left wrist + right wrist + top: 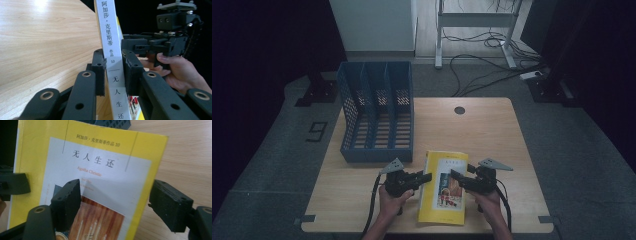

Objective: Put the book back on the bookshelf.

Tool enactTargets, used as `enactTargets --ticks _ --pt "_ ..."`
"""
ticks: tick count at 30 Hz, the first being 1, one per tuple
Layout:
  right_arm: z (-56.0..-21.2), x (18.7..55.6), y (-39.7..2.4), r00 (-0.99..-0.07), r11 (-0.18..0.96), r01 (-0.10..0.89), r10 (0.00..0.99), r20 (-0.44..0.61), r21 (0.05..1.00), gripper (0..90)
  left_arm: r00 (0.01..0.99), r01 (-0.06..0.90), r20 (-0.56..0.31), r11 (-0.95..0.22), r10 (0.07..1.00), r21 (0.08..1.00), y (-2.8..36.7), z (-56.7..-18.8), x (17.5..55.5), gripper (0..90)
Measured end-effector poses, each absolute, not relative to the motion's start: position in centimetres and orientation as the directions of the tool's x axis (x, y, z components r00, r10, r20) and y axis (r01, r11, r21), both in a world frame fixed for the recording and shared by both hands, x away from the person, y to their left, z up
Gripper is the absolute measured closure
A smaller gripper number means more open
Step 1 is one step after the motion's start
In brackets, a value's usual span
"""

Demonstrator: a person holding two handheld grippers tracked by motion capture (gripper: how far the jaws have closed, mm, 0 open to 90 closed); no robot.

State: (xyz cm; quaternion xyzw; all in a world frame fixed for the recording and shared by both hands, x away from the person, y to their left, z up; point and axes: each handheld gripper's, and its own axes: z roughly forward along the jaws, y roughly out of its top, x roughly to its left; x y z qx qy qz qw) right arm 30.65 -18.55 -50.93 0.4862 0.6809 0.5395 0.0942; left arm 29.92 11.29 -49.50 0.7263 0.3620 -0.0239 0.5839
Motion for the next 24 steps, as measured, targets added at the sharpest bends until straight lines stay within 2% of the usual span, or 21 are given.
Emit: enactTargets --ticks 12,24 --pt "-51.18 30.99 -18.1 -0.51 -0.048 0.577 0.759 0.406 0.815 12.8 0.753 0.538 -0.447 -0.06 0.482 0.841 11.1 -49.27 29.63 73.9" --pt "-51.32 30.99 -17.87 -0.537 -0.043 0.584 0.729 0.425 0.811 12.5 0.754 0.545 -0.463 -0.052 0.466 0.837 11.19 -49.33 29.64 73.9"
